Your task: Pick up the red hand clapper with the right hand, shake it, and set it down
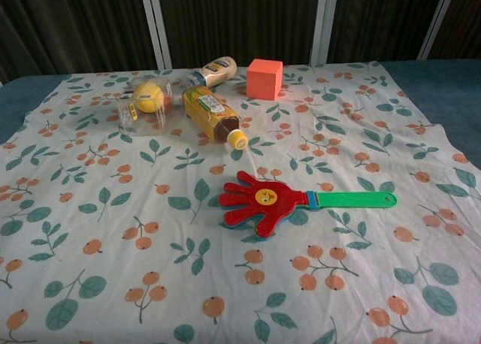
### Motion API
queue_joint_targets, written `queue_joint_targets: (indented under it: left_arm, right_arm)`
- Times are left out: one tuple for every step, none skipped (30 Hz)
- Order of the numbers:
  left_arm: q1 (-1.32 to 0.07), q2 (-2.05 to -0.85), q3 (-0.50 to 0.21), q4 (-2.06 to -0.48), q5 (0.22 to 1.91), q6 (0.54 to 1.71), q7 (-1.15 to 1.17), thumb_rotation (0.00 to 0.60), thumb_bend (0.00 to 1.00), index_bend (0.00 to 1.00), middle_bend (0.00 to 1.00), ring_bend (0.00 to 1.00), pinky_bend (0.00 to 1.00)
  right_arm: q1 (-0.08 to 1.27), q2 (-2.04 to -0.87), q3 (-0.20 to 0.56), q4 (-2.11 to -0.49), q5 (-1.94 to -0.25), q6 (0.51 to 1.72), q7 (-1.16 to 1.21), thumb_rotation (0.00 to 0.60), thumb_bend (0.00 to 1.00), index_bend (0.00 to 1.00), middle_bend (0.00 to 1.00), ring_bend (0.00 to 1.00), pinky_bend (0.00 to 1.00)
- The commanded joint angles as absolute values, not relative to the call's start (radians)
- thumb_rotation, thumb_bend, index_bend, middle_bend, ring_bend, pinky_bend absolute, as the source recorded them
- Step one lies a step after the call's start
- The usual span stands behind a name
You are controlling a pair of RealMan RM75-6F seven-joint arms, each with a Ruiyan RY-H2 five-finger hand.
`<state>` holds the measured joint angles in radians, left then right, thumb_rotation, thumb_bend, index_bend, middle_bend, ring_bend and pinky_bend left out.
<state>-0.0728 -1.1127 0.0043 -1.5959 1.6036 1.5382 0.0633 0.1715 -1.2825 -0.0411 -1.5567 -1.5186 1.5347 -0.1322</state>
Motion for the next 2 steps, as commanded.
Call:
queue_joint_targets:
  left_arm:
    - [-0.075,-1.115,0.003,-1.599,1.600,1.533,0.072,0.600,0.45,0.00,0.00,0.00,0.10]
    - [-0.076,-1.116,0.002,-1.600,1.599,1.531,0.074,0.600,0.45,0.00,0.00,0.00,0.10]
  right_arm:
    - [0.165,-1.274,-0.034,-1.560,-1.518,1.525,-0.126,0.600,0.28,0.00,0.00,0.00,0.00]
    - [0.163,-1.272,-0.032,-1.561,-1.517,1.523,-0.127,0.600,0.28,0.00,0.00,0.00,0.00]
